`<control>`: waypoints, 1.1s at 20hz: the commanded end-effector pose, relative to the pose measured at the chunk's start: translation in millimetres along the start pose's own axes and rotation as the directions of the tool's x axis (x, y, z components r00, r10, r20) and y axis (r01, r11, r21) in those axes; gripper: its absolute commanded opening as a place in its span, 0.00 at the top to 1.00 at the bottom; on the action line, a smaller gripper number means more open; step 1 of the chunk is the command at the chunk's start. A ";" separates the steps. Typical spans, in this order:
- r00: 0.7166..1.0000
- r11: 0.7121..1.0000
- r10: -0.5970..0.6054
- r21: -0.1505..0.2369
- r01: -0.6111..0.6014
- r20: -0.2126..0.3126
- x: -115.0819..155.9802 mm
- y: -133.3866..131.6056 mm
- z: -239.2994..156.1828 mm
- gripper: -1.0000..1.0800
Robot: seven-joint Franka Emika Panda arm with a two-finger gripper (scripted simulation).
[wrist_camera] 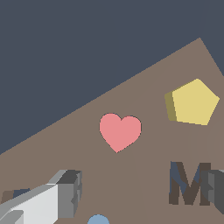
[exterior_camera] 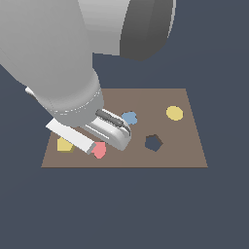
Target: Insert a designated object into the corresponding slot on a board.
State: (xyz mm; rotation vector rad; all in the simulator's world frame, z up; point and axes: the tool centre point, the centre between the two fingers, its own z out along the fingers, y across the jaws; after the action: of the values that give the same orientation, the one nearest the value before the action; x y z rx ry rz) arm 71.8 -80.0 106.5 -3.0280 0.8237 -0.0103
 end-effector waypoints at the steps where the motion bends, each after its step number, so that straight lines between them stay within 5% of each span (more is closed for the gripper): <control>1: 0.995 0.995 0.098 -0.002 -0.098 0.000 16.2 13.7 12.4 0.04; 12: 0.922 0.922 0.386 -0.006 -0.386 0.002 54.0 65.1 49.7 0.04; 22: 0.899 0.899 0.437 -0.007 -0.437 0.003 58.5 76.2 56.5 0.04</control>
State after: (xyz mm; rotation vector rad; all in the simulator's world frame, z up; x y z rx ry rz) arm 83.7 -176.4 49.3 -2.7686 1.4863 0.0009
